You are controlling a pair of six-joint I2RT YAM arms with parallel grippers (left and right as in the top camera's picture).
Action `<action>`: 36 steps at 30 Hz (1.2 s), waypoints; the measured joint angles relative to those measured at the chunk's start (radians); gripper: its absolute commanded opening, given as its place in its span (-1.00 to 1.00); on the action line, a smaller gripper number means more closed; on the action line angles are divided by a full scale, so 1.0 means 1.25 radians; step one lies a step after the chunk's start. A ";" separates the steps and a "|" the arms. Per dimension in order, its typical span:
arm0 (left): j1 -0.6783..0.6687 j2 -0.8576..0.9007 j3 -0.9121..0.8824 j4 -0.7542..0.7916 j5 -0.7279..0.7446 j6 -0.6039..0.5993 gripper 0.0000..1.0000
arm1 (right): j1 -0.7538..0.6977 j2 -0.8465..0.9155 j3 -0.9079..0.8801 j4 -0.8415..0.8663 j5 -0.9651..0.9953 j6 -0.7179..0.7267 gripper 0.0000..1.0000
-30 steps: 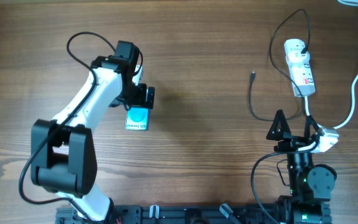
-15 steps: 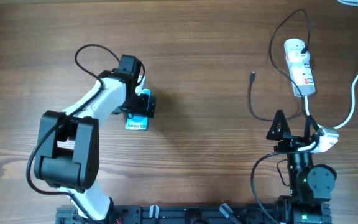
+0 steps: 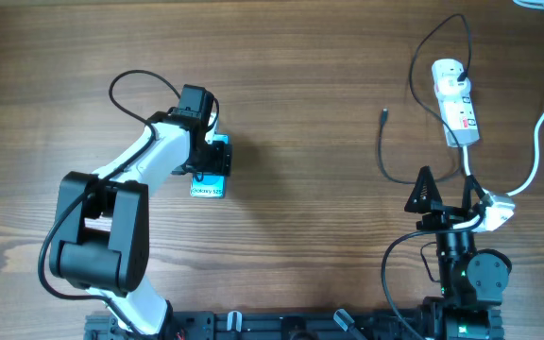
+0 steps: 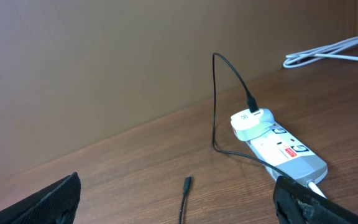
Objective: Plug charger to phone and switch on socket
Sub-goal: 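Reach the left gripper down and grasp the teal-screen phone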
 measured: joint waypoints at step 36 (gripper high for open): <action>-0.011 -0.001 -0.009 0.041 -0.066 -0.197 0.99 | 0.000 0.000 0.000 0.000 0.000 0.000 0.99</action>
